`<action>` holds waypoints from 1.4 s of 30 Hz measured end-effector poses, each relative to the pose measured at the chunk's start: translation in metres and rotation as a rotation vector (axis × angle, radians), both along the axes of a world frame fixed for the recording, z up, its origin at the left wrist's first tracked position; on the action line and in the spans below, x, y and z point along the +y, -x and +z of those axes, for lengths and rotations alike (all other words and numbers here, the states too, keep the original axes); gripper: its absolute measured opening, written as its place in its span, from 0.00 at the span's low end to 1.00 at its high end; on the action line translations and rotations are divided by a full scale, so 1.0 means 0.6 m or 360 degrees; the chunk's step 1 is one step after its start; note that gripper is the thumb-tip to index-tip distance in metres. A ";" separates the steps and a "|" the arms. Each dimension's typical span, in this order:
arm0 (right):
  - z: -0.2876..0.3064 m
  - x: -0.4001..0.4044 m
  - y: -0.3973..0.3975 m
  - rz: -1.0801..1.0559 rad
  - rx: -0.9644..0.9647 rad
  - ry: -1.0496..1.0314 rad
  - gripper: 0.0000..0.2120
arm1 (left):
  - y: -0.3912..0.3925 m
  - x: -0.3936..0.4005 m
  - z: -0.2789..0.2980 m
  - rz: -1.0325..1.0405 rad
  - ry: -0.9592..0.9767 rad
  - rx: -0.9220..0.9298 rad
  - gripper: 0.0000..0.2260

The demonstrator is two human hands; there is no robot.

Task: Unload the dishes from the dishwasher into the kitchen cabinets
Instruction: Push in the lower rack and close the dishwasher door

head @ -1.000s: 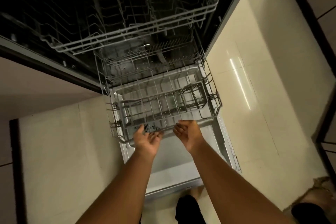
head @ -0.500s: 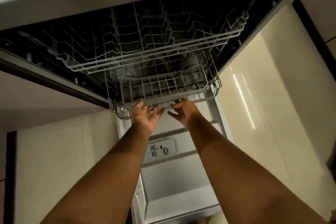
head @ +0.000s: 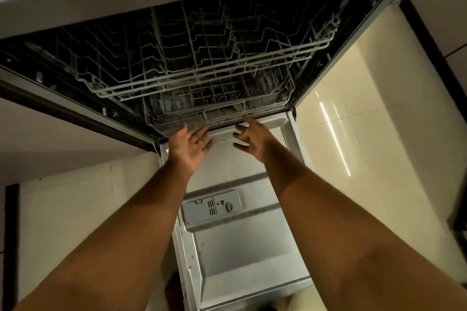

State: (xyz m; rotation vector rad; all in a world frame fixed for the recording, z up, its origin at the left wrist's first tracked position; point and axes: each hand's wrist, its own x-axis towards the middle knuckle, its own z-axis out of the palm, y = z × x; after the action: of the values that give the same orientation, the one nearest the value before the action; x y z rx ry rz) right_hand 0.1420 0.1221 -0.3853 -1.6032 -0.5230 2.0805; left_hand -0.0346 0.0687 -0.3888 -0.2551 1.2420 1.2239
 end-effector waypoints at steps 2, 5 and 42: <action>0.001 -0.019 -0.017 -0.0011 -0.0015 0.0007 0.31 | -0.006 -0.028 0.000 -0.0051 0.0045 0.0003 0.22; -0.003 -0.057 -0.039 -0.0024 -0.0049 0.0029 0.28 | -0.014 -0.068 -0.002 -0.0111 0.0075 -0.0001 0.22; -0.018 -0.841 -0.261 -0.0614 -0.0099 0.0745 0.26 | -0.247 -0.801 -0.018 -0.0505 0.0894 -0.0171 0.21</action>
State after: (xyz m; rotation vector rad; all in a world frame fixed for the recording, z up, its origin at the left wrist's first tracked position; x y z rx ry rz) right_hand 0.2986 -0.3827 -0.3964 -1.8446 0.2668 1.9432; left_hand 0.1138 -0.4119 -0.3995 -0.5039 1.4489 0.5657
